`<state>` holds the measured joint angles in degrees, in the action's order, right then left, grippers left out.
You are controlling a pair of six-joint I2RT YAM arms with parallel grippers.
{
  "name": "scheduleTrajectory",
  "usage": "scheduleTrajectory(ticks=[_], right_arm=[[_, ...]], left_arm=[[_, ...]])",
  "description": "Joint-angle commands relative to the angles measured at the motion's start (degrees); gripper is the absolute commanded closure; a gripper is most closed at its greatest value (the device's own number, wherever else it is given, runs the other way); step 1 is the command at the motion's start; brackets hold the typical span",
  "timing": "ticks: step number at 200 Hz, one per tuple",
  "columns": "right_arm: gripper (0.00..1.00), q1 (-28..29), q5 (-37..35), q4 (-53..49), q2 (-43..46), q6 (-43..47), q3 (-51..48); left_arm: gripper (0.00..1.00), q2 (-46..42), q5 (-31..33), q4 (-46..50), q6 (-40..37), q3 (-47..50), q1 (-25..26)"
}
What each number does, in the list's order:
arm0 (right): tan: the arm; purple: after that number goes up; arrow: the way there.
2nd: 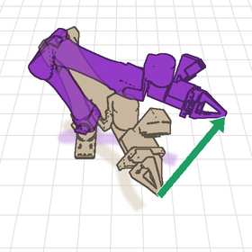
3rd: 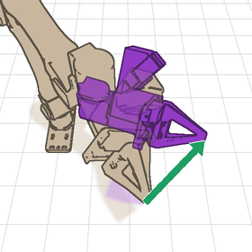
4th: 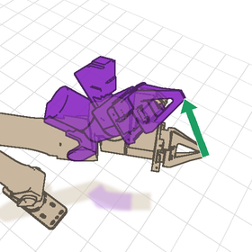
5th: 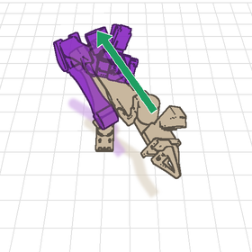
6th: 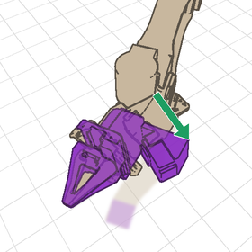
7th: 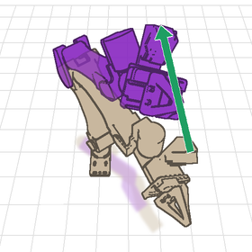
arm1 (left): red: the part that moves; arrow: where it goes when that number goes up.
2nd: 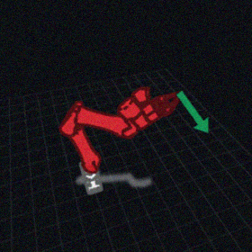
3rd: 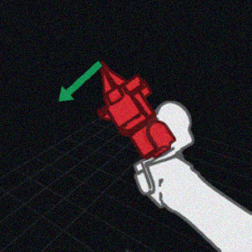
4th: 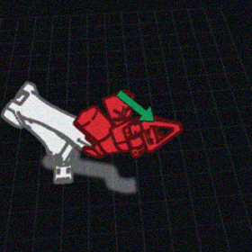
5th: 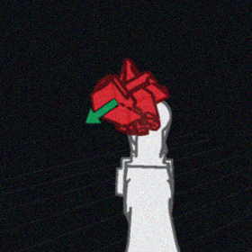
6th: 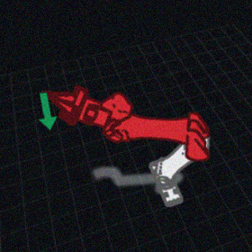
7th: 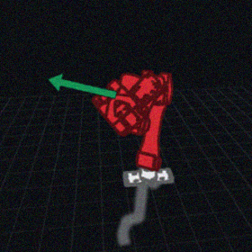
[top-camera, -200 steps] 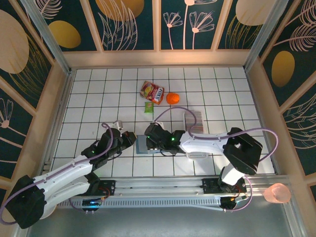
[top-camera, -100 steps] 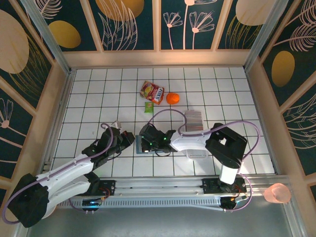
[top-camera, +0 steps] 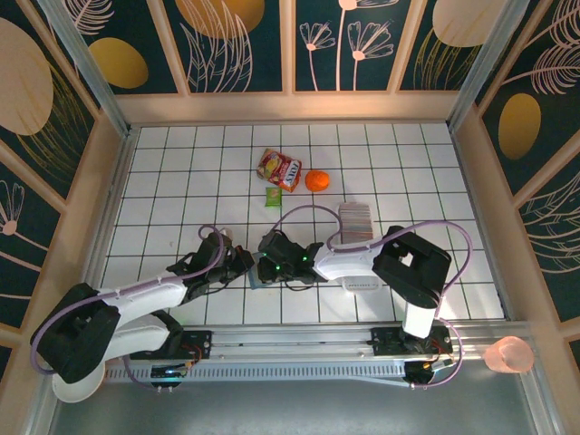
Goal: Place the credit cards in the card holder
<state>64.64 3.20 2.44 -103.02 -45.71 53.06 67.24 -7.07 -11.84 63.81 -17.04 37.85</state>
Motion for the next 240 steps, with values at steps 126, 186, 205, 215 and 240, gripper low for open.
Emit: scheduleTrajectory(ticks=[126,186,205,215,240], right_arm=[[0.8,-12.9,0.4,-10.3,33.1,24.4,-3.5],[0.45,-19.9,-5.6,-18.0,43.9,45.3,3.5],[0.31,-19.9,0.6,-14.8,48.1,56.2,0.4],[0.28,-19.6,3.3,-14.2,50.6,62.9,-1.9],[0.23,-19.1,6.4,-19.6,55.4,82.2,-6.5]], left_arm=[[0.7,-19.0,2.4,11.8,-1.3,3.1,-0.4],[0.6,-14.3,-1.3,9.3,-3.2,3.9,-0.3],[0.59,-11.4,-1.0,8.6,-4.9,2.9,-0.4],[0.59,-10.1,-1.9,7.7,-5.5,2.7,-0.3],[0.59,-6.8,-4.3,2.4,-5.4,3.9,-0.4]])
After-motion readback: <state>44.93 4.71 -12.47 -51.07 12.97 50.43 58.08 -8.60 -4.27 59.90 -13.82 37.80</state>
